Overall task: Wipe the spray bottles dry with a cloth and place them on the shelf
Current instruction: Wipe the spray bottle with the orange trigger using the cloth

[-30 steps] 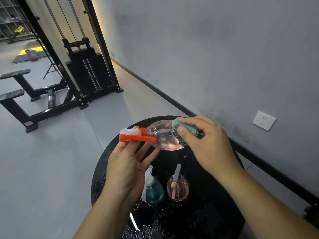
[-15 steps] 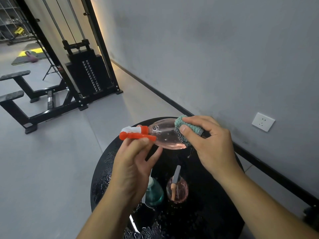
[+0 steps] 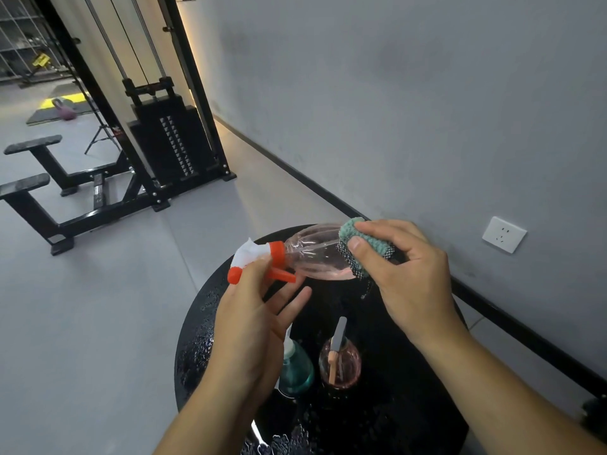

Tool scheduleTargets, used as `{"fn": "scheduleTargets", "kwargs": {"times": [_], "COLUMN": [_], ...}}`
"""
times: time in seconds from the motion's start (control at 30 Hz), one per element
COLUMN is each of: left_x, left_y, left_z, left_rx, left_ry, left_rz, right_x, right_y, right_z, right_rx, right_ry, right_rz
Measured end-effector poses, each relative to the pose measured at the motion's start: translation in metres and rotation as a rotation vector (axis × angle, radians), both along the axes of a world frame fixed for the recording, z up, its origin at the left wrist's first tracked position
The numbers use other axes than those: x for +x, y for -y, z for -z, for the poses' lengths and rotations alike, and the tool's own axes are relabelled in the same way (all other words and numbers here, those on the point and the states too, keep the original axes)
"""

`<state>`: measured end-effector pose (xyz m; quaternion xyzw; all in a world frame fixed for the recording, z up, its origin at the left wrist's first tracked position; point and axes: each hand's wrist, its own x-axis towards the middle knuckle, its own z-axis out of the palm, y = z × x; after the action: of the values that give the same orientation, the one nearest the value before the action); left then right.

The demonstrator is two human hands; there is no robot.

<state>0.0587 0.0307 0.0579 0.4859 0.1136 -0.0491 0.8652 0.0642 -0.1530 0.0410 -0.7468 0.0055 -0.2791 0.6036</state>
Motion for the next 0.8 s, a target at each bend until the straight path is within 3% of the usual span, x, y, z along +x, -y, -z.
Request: {"fn": "scheduleTargets", "kwargs": {"times": [0.33,0.5,0.73,0.8], "left_x": [0.002,0.001,-0.004,-0.004], "left_y": [0.006,0.01,0.018,0.018], "left_z": [-0.005,-0.004,0.004,0.005], "left_rx": [-0.043,0.046,0.187,0.205], "left_ry": [0.002,-0.017,-0.028,-0.028], "left_rz": [-0.163,-0.212,-0.157,-0.156], "right_x": [-0.002,-0.004,-0.011,-0.011], "right_y": [-0.002,-0.007,-0.029,-0.028], "right_z": [0.004,0.007,0.008,0.007], "right_rx": [-0.06,-0.245,-0.497,-0.491], "right_ry": [0.013,0.031,0.063,0.037], "right_rz": [-0.002,0.061,-0.012,-0.006]}}
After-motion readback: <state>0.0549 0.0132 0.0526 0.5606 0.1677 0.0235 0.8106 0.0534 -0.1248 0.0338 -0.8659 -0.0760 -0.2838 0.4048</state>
